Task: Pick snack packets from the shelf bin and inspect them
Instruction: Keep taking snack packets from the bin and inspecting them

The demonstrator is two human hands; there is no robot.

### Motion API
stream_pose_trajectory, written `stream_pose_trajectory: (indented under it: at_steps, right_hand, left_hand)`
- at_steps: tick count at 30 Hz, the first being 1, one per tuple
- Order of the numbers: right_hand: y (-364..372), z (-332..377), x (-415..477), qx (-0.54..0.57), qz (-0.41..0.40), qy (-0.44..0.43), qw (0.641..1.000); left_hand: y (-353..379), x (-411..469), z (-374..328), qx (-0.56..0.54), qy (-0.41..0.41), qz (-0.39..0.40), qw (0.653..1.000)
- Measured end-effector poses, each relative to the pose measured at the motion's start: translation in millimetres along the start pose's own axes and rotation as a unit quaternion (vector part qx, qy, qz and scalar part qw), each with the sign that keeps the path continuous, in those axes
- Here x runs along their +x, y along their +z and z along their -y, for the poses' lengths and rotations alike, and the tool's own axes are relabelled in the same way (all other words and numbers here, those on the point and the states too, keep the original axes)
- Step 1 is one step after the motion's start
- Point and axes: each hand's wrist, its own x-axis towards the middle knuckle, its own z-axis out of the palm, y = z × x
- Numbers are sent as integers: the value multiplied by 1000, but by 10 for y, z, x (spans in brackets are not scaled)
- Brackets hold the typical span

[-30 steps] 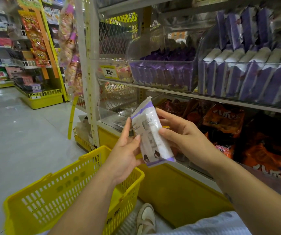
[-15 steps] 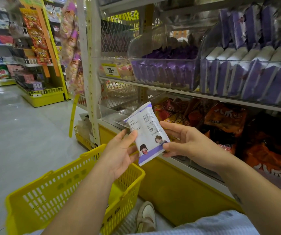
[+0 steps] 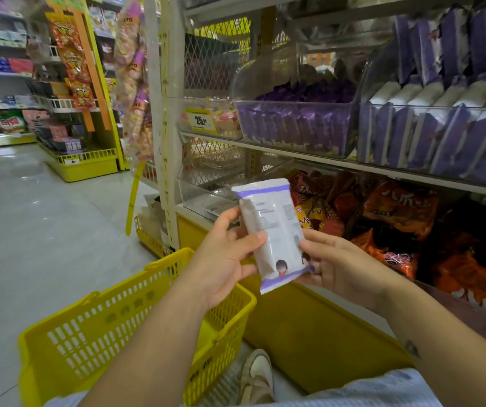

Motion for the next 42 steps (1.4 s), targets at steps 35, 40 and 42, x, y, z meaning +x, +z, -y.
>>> stream_pose_trajectory:
  at_steps: [35,40,42]
  right_hand:
    - [507,52,-54,-353,-32,-157,922]
    - [509,29,-63,-360,-34,-153,920]
    - [512,37,-70,-363,-31,-154,919]
  left_hand:
    - [-2,-11,69,114,33,-79,990]
    - [-1,-31,55,107,29,-99,989]
    - [-7,-37,54,108,22,-100,989]
